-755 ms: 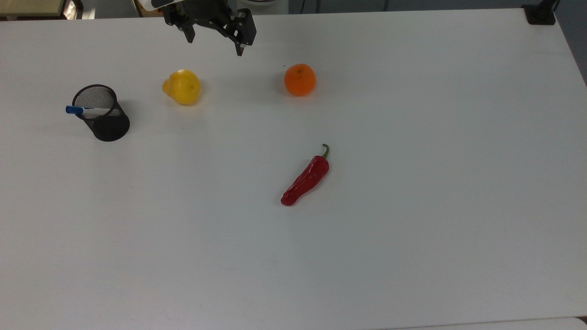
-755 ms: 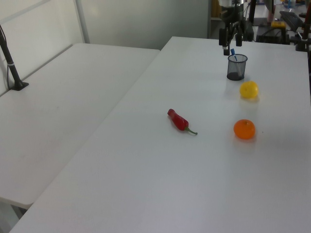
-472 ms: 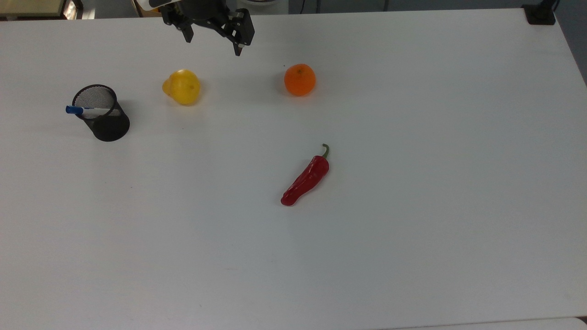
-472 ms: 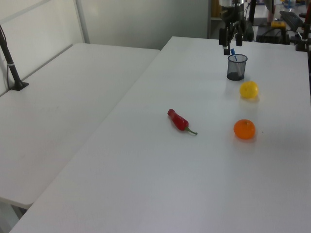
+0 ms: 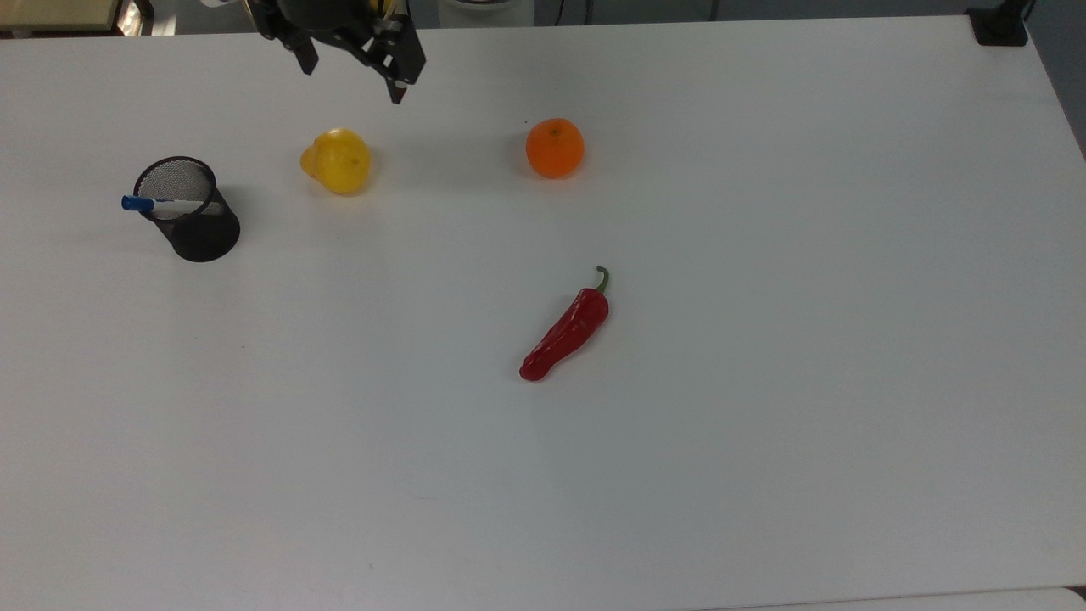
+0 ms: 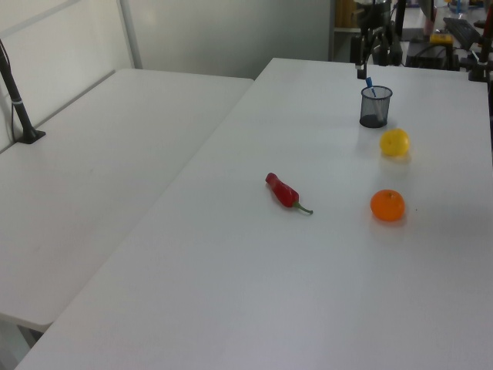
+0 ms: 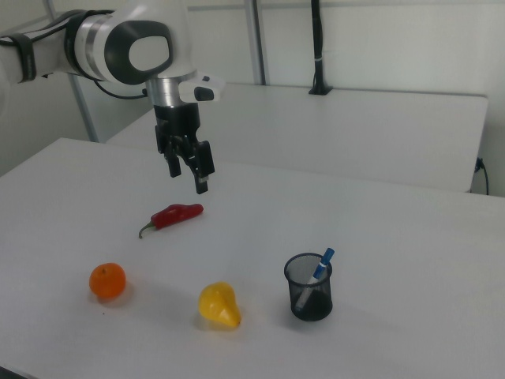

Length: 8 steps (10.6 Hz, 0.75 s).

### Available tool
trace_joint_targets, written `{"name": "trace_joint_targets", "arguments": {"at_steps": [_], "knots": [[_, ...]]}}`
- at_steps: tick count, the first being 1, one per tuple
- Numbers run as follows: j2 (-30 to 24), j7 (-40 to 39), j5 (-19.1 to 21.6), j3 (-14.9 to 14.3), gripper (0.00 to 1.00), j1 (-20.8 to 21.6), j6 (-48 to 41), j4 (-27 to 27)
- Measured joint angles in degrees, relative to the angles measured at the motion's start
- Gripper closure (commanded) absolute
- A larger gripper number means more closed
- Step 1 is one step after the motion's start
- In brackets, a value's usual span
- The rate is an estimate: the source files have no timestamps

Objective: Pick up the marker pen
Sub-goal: 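Move the open gripper over the black mesh pen cup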

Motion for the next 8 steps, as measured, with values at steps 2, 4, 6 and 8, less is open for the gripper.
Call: {"name": "trace_joint_targets", "arguments": {"at_steps": [2,4,6,8], "knots": [[0.03,-0.08,0.0,-0.07,0.0,-3.09,3.13,0.01],[0.25,-0.84,0.0,-0.11,0.0,-6.26,6.12,-0.06],[1.02,-2.27,0.0,-0.13,0.0,-9.13,9.45,-0.32],[2.91,-3.13,-0.02,-0.15,0.0,-12.16,14.66,-0.71]]}}
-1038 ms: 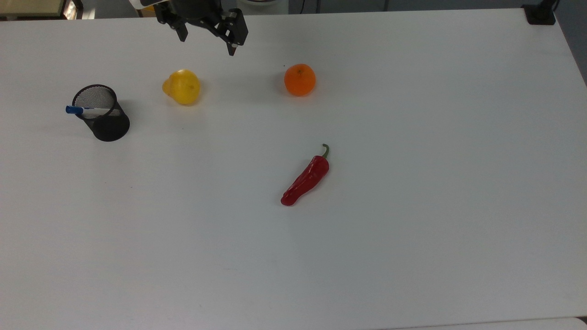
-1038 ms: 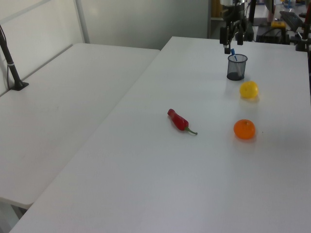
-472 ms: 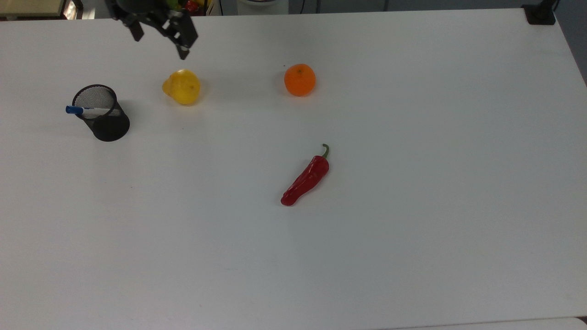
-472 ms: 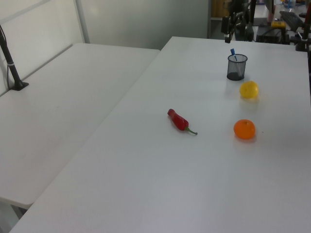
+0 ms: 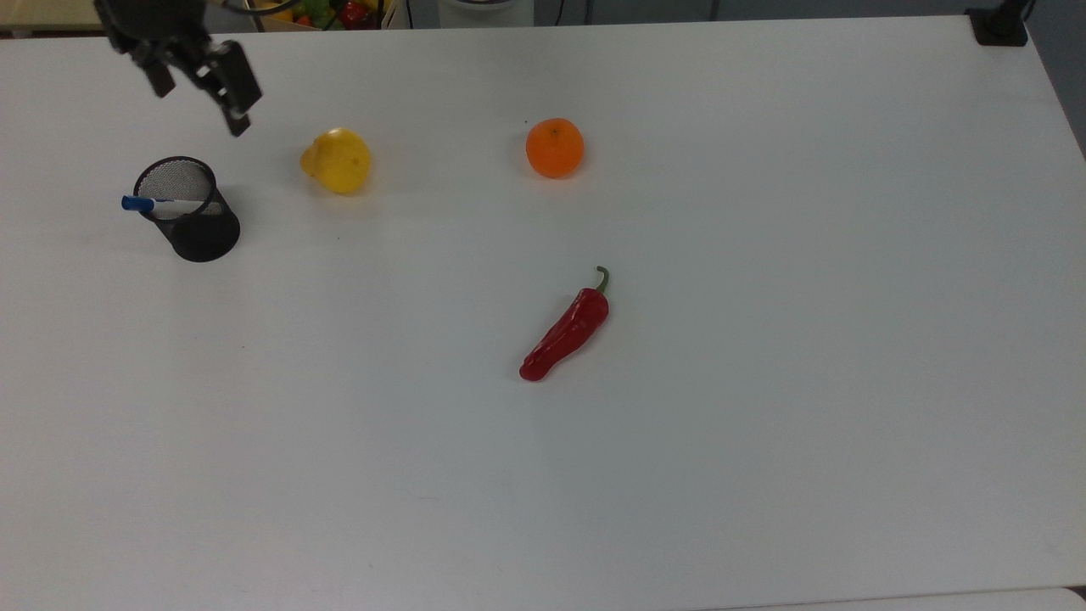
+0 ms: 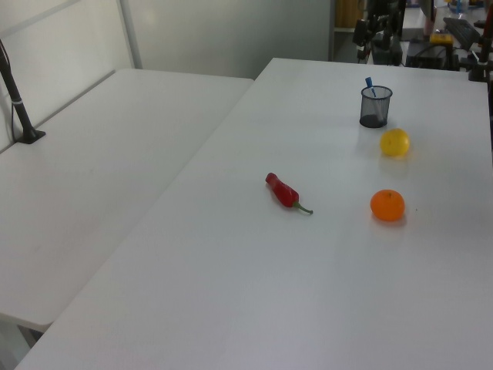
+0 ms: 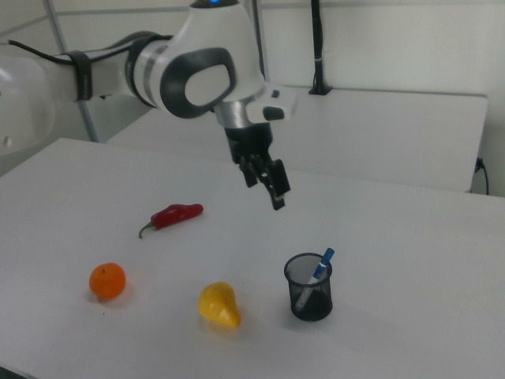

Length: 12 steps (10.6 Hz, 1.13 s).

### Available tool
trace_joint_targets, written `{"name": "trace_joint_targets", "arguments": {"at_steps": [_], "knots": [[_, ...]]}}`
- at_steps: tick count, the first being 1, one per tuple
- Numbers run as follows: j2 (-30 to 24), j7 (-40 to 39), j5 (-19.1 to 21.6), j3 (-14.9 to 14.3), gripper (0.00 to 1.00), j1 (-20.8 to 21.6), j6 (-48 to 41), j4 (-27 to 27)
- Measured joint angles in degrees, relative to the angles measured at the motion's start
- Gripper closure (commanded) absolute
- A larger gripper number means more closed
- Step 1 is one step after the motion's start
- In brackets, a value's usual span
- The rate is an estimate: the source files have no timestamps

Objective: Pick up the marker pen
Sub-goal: 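Move the open gripper over the black mesh pen cup, then lower the gripper and close it on the blue-capped marker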

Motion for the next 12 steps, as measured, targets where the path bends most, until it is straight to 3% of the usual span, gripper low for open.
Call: {"name": "trace_joint_targets", "arguments": {"at_steps": [5,9,11,12], "knots": [[5.71,-1.53,-0.04,-0.06,0.0,-7.53,11.46,-0.07],[8.66,-3.3,-0.05,0.03,0.0,-8.86,15.66,-0.06],[10.69,-3.33,-0.11,0.33,0.07,-8.79,16.05,-0.04],[11.42,-3.34,-0.11,0.38,0.17,-8.78,16.14,-0.02]]}}
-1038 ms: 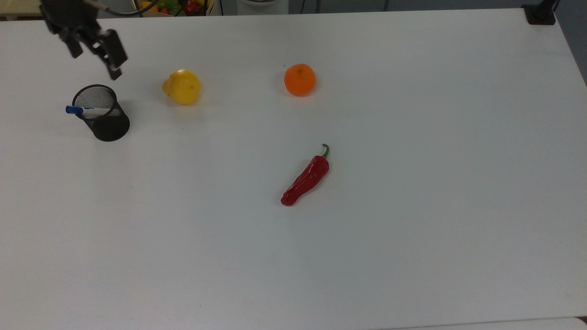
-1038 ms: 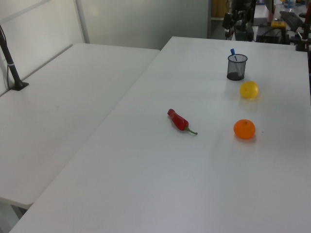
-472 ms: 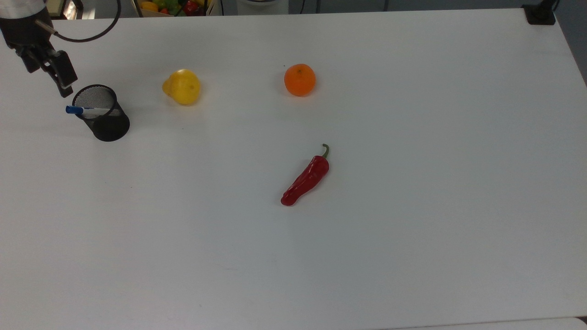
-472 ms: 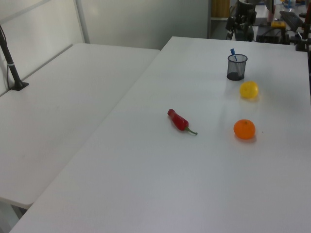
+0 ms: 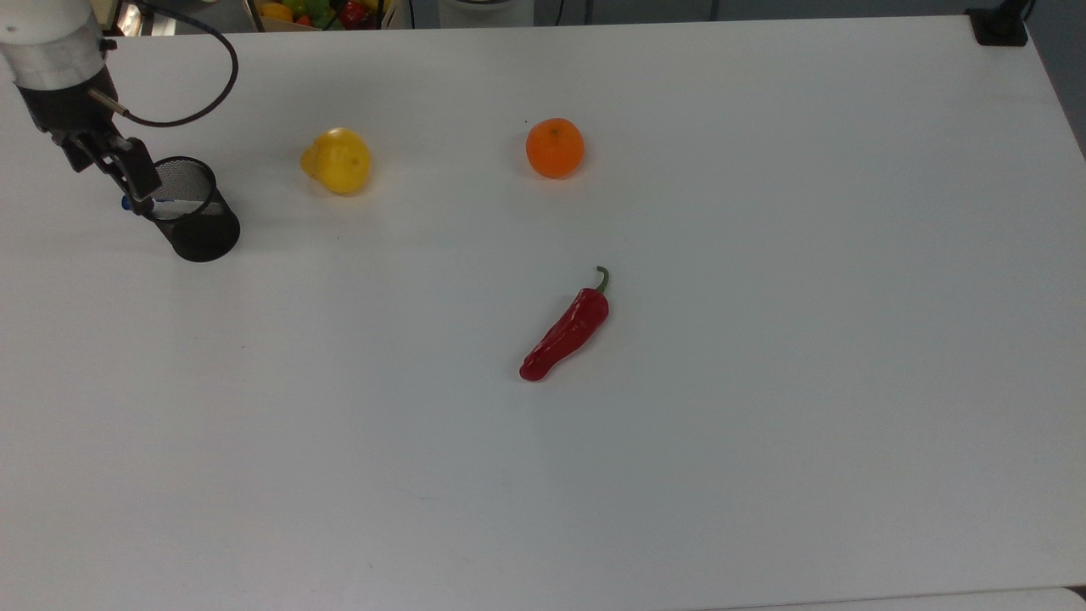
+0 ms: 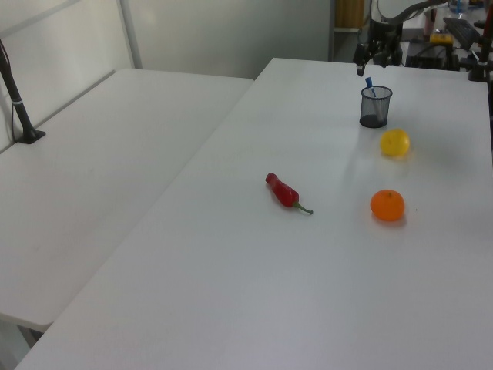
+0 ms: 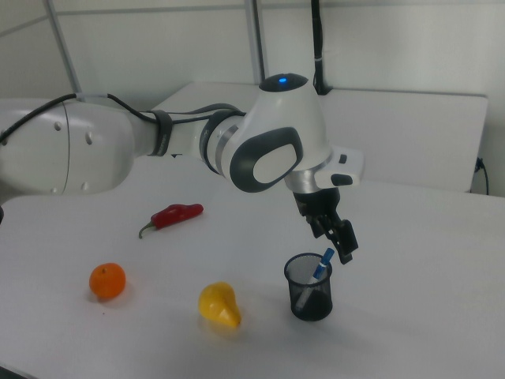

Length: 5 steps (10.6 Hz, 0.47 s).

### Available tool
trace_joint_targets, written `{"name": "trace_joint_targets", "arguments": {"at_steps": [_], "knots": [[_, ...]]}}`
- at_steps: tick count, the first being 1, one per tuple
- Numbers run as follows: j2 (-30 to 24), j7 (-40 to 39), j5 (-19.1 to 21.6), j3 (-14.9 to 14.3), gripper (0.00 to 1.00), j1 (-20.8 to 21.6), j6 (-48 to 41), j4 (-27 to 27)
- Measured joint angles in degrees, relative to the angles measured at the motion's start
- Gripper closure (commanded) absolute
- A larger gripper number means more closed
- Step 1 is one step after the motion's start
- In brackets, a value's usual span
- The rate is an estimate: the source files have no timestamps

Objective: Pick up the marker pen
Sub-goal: 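Lower the gripper and close it on the blue-capped marker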

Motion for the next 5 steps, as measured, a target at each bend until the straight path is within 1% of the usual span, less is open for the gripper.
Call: {"name": "trace_joint_targets", "arguments": {"at_steps": [1,2,3,5], "knots": [[0.65,-0.02,0.0,0.02,0.32,0.04,0.01,0.01],[1.2,-0.03,0.0,0.07,0.5,0.1,0.01,0.01],[1.75,-0.04,0.0,0.1,0.65,0.2,0.01,0.03],[2.18,-0.04,0.0,0.1,0.88,0.32,0.02,0.03]]}}
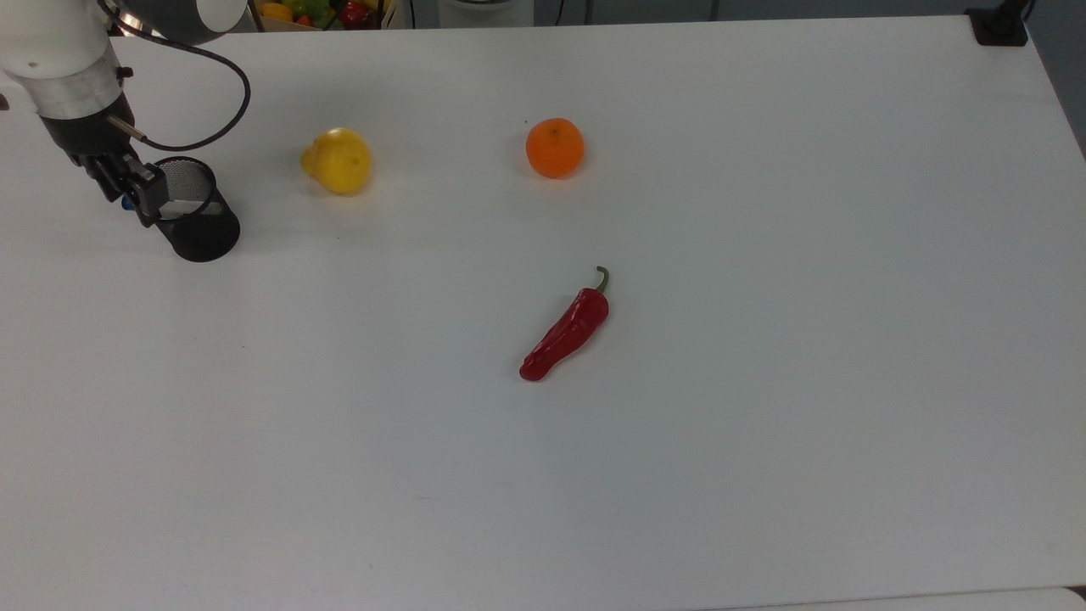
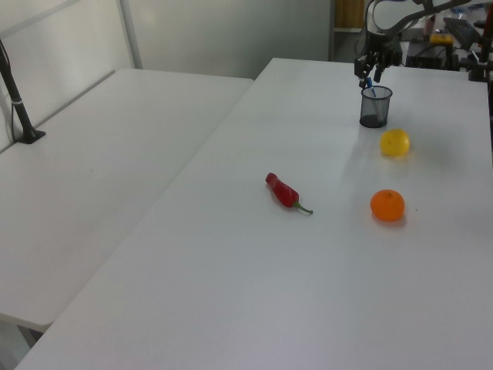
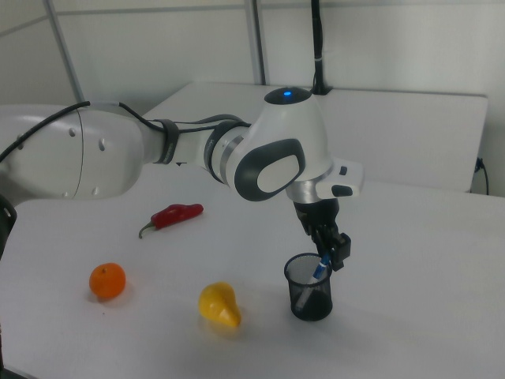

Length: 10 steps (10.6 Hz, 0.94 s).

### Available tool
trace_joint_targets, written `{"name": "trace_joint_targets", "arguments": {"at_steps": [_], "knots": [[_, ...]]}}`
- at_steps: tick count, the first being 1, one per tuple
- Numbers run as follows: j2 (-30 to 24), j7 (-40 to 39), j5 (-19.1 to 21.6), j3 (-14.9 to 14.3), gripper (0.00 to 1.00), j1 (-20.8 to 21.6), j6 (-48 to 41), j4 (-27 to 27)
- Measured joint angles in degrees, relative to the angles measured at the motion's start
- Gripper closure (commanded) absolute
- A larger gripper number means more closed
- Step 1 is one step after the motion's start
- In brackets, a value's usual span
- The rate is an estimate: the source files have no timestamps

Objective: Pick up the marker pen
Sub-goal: 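Lower the gripper and close it on the blue-capped marker, then lift the marker out of the pen cup and carry it away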

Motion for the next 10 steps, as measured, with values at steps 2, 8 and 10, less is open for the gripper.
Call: {"name": "trace_joint_targets", "arguments": {"at_steps": [2,8,10], "knots": [[0.0,0.0,0.02,0.0,1.0,0.01,0.0,0.09],[-1.0,0.02,0.29,0.04,1.0,0.11,0.03,2.51],[-4.24,0.02,1.28,0.13,1.0,0.36,0.03,3.81]]}}
